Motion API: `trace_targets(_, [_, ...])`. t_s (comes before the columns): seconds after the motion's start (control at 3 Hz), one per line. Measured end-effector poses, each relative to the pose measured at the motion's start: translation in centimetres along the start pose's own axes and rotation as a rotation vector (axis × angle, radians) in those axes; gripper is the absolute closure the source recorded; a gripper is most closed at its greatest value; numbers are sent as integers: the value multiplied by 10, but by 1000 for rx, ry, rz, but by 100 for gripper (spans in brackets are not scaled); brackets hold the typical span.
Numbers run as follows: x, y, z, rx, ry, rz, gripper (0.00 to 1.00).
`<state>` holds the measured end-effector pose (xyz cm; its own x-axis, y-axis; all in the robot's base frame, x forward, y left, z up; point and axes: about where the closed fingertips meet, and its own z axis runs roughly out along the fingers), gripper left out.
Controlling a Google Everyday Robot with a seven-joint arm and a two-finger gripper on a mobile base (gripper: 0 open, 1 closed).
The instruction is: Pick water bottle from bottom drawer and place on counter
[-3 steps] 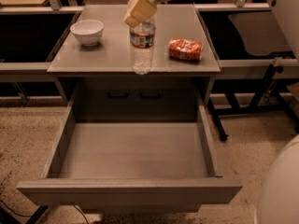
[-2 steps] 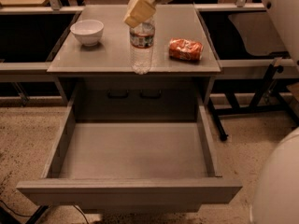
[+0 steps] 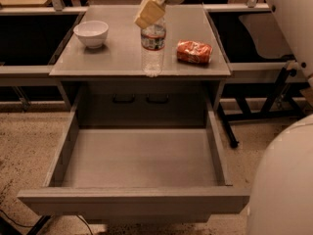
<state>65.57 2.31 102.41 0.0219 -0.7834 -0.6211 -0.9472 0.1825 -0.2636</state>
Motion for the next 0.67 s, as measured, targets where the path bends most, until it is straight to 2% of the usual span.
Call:
trace_targets(0.33, [4, -9, -1, 5, 13, 17, 100])
trace_targets(0.67, [4, -19, -3, 21, 10, 69, 100])
